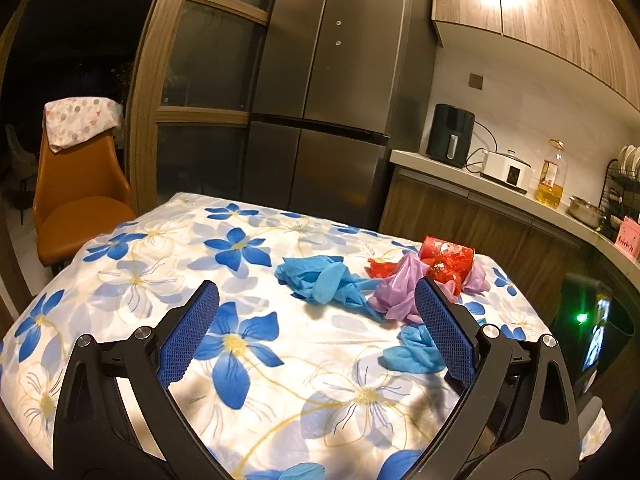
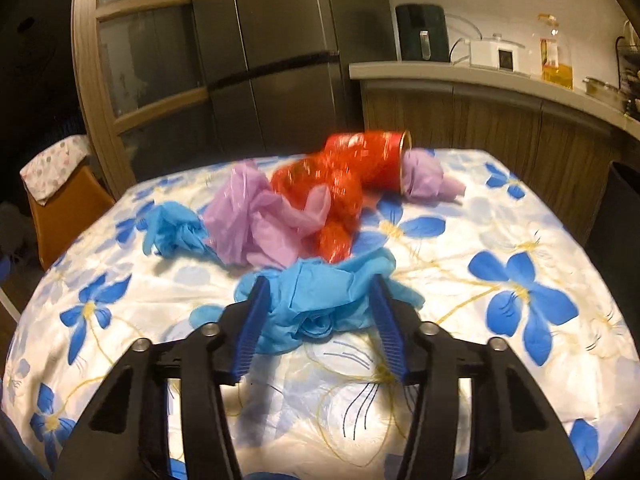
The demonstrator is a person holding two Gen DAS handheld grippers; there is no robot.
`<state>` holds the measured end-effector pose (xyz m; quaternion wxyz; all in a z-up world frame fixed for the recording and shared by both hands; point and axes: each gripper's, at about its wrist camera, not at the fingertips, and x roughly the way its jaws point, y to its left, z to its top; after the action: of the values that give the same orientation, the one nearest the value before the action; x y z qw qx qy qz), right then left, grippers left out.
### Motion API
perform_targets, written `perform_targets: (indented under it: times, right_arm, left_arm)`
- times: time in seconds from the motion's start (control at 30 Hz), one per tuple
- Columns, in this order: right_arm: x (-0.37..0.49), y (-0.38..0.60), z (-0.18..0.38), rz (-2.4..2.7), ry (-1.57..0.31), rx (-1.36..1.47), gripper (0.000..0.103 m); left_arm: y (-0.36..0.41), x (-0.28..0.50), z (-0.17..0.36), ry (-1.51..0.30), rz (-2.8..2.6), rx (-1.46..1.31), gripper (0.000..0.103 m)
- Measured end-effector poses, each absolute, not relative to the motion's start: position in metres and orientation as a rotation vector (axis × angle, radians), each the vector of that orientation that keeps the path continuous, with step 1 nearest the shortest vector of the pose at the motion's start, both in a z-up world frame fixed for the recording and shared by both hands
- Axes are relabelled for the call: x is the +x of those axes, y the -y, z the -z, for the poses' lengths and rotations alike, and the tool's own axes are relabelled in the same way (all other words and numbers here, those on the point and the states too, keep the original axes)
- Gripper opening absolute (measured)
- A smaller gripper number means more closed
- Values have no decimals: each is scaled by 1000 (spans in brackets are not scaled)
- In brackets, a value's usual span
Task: Collect trash
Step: 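Grasp the pink glove with the left gripper while the right gripper grasps the blue glove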
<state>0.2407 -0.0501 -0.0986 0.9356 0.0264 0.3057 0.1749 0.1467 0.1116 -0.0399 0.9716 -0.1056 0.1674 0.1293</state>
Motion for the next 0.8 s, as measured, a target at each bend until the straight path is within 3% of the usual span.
perform_targets:
  times: [0.03, 0.1, 0.23, 0.53, 0.73, 0.8]
  right_arm:
    - [242, 51, 100, -362, -631, 58, 38]
    - [242, 52, 101, -376, -635, 72, 20]
    - [237, 55, 100, -394, -632, 75, 6]
    - [204, 104, 74, -344, -505, 110, 4]
    - [194, 131, 61, -320, -456, 152, 4]
    - [192, 137, 57, -320, -441, 155, 4]
  left_arm:
    - [-110, 149, 40, -339, -257, -211, 97]
    - [-107, 154, 41, -339, -249, -204, 97]
    - [-100, 163, 43, -350, -227, -197, 97]
    - [-83, 193, 48, -375, -170, -206, 89]
    - [-59, 233, 55, -396, -109, -157, 76]
    - [-54, 249, 59, -421, -84, -153, 67]
